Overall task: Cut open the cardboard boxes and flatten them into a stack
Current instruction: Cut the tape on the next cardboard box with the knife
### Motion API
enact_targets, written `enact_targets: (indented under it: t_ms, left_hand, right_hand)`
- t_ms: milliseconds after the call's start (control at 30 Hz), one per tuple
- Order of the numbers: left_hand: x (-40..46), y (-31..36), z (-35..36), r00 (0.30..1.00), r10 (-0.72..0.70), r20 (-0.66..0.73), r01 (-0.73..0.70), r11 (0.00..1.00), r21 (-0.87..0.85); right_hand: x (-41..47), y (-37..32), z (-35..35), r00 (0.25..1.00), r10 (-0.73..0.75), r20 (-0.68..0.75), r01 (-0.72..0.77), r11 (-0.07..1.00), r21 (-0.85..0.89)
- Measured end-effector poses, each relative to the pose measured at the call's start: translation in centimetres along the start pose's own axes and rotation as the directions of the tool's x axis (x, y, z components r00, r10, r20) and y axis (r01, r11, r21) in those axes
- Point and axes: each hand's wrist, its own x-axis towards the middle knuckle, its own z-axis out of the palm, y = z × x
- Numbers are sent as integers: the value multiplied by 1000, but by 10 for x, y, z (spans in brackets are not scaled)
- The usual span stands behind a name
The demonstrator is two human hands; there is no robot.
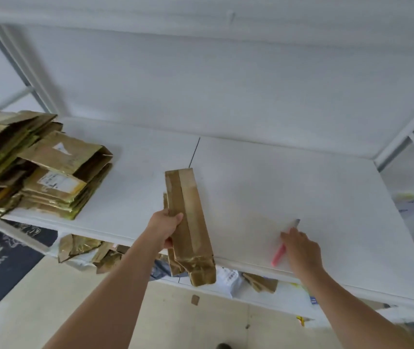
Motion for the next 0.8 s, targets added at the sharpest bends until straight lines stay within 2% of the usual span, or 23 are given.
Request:
enact_targets:
  t_ms: [67, 133, 167, 233, 300, 367, 433, 533, 600, 700, 800]
  left_hand:
    - [-3, 0, 2, 1000, 14, -12, -14, 1000, -3]
    - [-6, -2, 6, 1000, 23, -13, -23, 1000, -7]
    - [-9, -4, 8, 1000, 22, -8, -22, 1000, -19]
    - [-15, -11, 16, 1000, 14, 6, -14, 999, -52]
    - [-19, -17, 23, 1000, 11, -5, -11, 996, -90]
    - [-23, -20, 27, 1000, 8, -19, -10, 995, -102]
    - [-25, -18, 26, 1000, 3, -7, -4, 994, -106]
    - [-24, -13, 23, 1000, -13, 13, 14, 995, -95]
    - [-24, -12, 21, 999, -33, 29, 36, 995, -94]
    - [-19, -12, 14, 995, -79, 66, 86, 990, -110]
    - [-10, -6, 3, 994, -54, 95, 64, 992, -107]
  right_hand:
    - [8, -5, -3, 997, -66, -26, 64, 996, -67]
    - [16, -8, -6, 995, -80, -66, 77, 996, -54]
    - [21, -9, -9, 991, -68, -117, 71, 997, 24]
    - [33, -15, -18, 964, 2, -265, 82, 949, 306]
    - [44, -30, -40, 930, 68, -362, 148, 830, 537]
    - [47, -56, -65, 898, 134, -419, 214, 699, 682]
    - [46, -87, -90, 874, 200, -443, 303, 490, 818]
    - [45, -131, -120, 909, 129, -397, 386, 98, 917]
    - [44, -155, -128, 945, 52, -323, 327, -69, 943]
    - [41, -178, -122, 963, 57, -262, 268, -157, 950]
    - [40, -183, -111, 951, 80, -300, 307, -108, 945]
